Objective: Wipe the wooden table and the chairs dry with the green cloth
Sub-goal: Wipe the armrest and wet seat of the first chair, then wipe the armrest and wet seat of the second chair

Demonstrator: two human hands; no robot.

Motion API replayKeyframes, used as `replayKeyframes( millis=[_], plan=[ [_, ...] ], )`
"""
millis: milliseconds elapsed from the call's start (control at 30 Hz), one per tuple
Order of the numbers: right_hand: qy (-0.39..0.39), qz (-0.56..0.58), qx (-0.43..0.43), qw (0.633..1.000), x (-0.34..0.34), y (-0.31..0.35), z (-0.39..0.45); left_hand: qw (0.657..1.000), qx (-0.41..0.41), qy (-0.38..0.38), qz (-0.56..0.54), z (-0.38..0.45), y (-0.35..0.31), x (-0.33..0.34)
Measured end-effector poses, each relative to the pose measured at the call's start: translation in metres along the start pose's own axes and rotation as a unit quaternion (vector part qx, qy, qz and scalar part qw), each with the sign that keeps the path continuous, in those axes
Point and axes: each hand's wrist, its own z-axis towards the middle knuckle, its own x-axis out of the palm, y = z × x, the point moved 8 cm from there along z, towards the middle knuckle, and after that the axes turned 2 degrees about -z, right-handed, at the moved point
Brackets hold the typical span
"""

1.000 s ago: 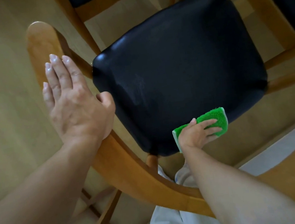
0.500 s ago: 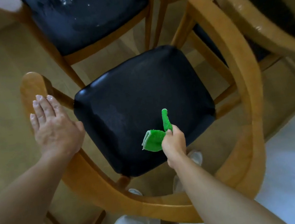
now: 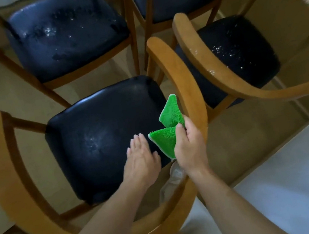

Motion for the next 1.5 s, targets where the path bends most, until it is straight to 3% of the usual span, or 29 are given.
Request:
replayKeyframes(
  millis=[100,233,333,433,600,733,833,933,1000,1067,1167,1267,1333,1400,1500],
  plan=[
    [-0.033,-0.014,-0.068,0.997,-0.049,0.012,0.009,1.000,0.015,0.005,-0.016,0.010,-0.051,0.010],
    [-0.043,-0.071,-0.065,0.994,-0.085,-0.022,0.018,1.000,0.015,0.013,0.003,0.020,-0.092,0.024],
    [0.062,-0.129,-0.025,0.989,-0.065,-0.063,0.024,0.999,0.002,0.037,0.029,0.023,-0.102,0.036],
    [0.164,-0.220,-0.009,0.962,-0.031,-0.094,0.029,0.999,-0.006,0.043,0.032,0.025,-0.106,0.040],
    [0.111,-0.262,-0.059,0.957,-0.026,-0.083,0.083,0.998,-0.017,0.054,0.042,0.030,-0.103,0.036],
    [0.109,-0.244,-0.007,0.964,-0.041,-0.065,0.132,0.999,-0.007,0.045,0.028,0.036,-0.106,0.019],
    [0.070,-0.161,0.059,0.983,-0.068,-0.053,0.142,1.000,0.002,0.021,-0.001,0.044,-0.116,0.002],
    [-0.002,0.090,0.133,0.987,-0.106,-0.043,0.144,1.000,0.022,-0.014,-0.014,0.062,-0.132,-0.012],
    [-0.018,0.212,0.138,0.967,-0.132,-0.034,0.150,0.998,0.014,-0.049,-0.020,0.081,-0.141,-0.017],
    [-0.026,0.225,0.096,0.969,-0.160,-0.026,0.162,0.998,0.006,-0.067,-0.020,0.105,-0.152,-0.017],
    [0.002,0.064,-0.030,0.997,-0.187,-0.011,0.186,0.995,-0.018,-0.098,-0.024,0.141,-0.169,-0.010],
    [0.078,-0.121,-0.112,0.983,-0.181,-0.022,0.207,0.989,-0.047,-0.136,-0.018,0.176,-0.186,-0.005],
    [0.149,-0.202,-0.162,0.954,-0.162,-0.036,0.218,0.984,-0.065,-0.167,-0.005,0.198,-0.195,-0.004],
    [0.225,-0.327,-0.200,0.896,-0.136,-0.059,0.224,0.979,-0.081,-0.183,0.022,0.215,-0.197,0.000],
    [0.243,-0.459,-0.268,0.812,-0.115,-0.081,0.234,0.966,-0.096,-0.219,0.095,0.219,-0.194,0.005]
  ],
)
